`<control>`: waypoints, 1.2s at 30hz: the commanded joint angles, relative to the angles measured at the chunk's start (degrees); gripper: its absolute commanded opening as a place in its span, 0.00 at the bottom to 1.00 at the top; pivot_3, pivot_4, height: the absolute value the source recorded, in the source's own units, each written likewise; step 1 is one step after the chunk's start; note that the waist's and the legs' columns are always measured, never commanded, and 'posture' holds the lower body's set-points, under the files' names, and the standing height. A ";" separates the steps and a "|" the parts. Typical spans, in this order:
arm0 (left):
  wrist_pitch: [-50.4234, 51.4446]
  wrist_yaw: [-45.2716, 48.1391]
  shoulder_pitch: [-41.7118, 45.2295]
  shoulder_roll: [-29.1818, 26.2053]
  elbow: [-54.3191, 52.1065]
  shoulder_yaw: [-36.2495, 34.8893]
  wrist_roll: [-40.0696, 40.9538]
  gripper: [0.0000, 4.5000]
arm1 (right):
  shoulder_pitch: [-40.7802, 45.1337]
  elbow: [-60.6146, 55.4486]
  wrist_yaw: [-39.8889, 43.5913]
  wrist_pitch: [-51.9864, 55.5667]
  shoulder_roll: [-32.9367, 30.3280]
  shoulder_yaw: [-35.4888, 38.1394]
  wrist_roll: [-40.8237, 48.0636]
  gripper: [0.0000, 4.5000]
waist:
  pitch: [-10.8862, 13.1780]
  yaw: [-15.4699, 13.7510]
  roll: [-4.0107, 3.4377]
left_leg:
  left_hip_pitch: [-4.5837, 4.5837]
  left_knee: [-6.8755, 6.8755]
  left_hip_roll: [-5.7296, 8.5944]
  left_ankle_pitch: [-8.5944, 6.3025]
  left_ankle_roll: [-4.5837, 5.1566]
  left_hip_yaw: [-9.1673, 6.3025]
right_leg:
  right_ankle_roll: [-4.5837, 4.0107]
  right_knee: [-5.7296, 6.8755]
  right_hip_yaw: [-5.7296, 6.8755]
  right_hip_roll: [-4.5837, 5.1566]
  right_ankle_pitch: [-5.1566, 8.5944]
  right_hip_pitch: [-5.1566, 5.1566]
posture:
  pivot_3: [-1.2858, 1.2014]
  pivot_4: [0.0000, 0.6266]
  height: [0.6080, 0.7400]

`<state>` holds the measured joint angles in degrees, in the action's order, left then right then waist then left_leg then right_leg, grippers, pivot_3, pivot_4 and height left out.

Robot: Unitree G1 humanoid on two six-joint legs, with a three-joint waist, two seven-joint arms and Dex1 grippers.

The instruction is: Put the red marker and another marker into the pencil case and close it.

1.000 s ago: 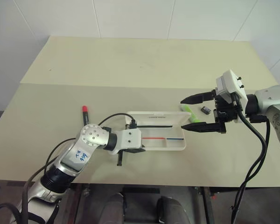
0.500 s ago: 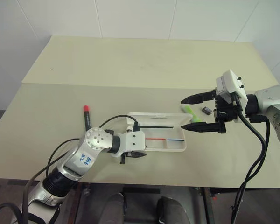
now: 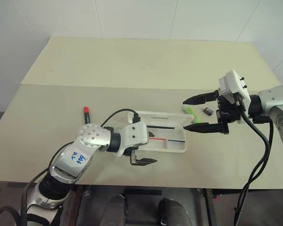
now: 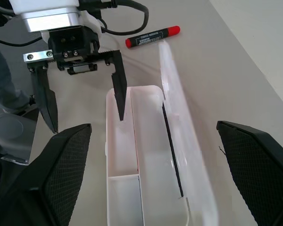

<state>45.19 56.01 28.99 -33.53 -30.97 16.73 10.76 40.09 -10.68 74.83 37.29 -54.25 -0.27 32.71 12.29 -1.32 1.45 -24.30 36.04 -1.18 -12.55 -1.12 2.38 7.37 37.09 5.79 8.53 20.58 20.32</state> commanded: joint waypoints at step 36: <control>12.72 -36.14 -5.01 -6.88 15.03 -36.97 11.68 1.00 | 9.60 2.54 6.58 -0.79 4.59 1.93 7.90 1.00 | -0.03 0.44 0.09 | 0.00 -0.01 -0.34 -0.22 -0.11 0.14 | -0.03 0.08 -0.07 -0.19 -0.09 0.05 | 0.52 0.24 1.00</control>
<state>55.15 24.84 22.85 -40.84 -15.29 -21.75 25.17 48.91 -6.14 81.79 36.44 -49.27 0.24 39.63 12.26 -0.88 1.53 -24.31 36.01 -1.51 -12.78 -1.22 2.56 7.34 37.16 5.69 8.34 20.49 20.39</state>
